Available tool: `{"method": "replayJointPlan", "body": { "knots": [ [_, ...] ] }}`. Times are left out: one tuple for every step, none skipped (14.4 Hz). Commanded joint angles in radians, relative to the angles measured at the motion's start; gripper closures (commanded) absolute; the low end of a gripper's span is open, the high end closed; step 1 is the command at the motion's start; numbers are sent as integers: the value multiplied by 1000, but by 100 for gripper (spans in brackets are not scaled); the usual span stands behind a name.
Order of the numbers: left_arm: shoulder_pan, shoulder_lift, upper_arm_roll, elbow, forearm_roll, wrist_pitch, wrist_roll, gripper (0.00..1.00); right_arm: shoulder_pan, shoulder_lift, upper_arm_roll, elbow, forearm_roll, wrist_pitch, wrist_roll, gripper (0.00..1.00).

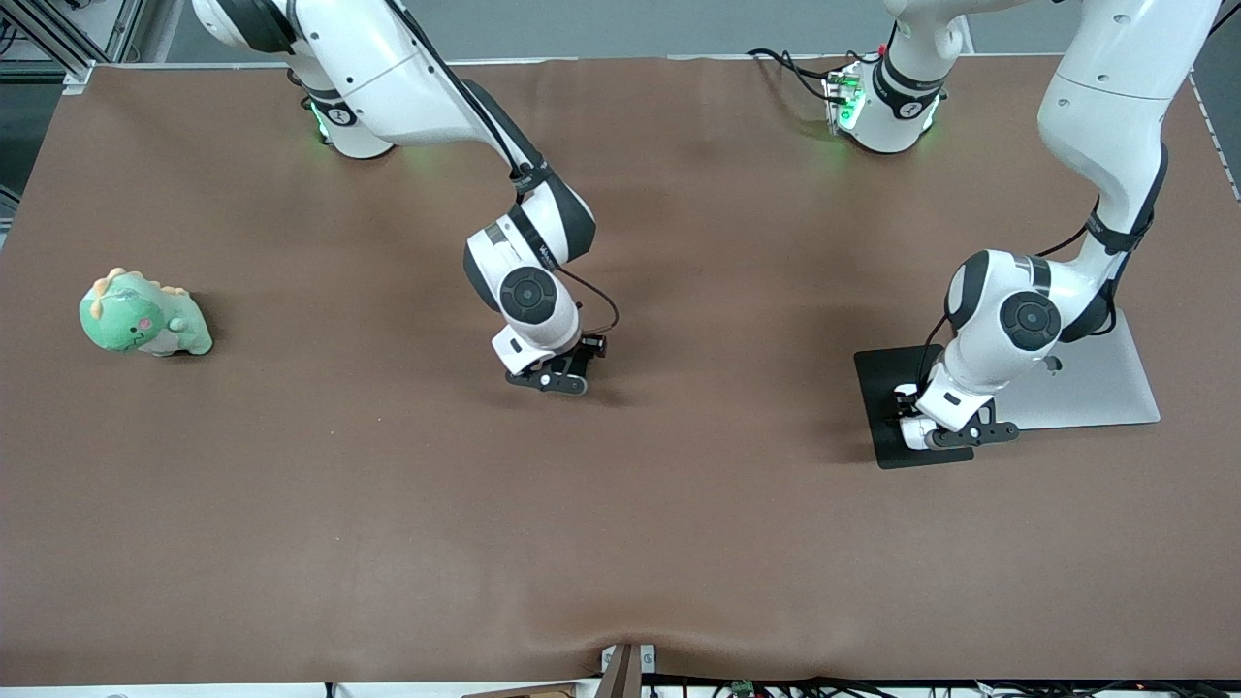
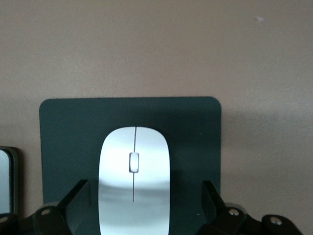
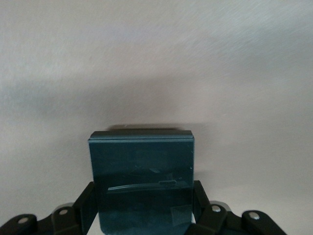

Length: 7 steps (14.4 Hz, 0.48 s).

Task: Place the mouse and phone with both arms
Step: 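Lower the mouse onto the pad while the right gripper grasps the phone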

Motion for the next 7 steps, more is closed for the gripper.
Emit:
{"method": "replayJointPlan", "body": {
  "knots": [
    [1, -59, -13, -7, 21, -41, -8, 0, -28, -46, -10, -13, -19, -27, 21, 100],
    [5, -81, -24, -5, 21, -63, -8, 0, -41, -56, -10, -22, -19, -30, 15, 100],
    [5, -104, -26, -5, 21, -80, -6, 0, -52, -79, -11, -45, -19, -30, 9, 100],
    [4, -131, -27, -5, 21, -104, -5, 0, -70, -99, -10, -74, -20, -27, -9, 100],
    [4, -157, -30, 1, 21, -130, 2, 0, -83, -124, -10, -103, -19, -27, -40, 100],
    [8, -180, -42, 12, 21, -171, 3, 0, -94, -147, -10, -137, -19, -27, -58, 100],
    [8, -205, -47, 30, 21, -217, 8, 0, -107, -167, -10, -165, -19, -25, -72, 100]
  ]
}}
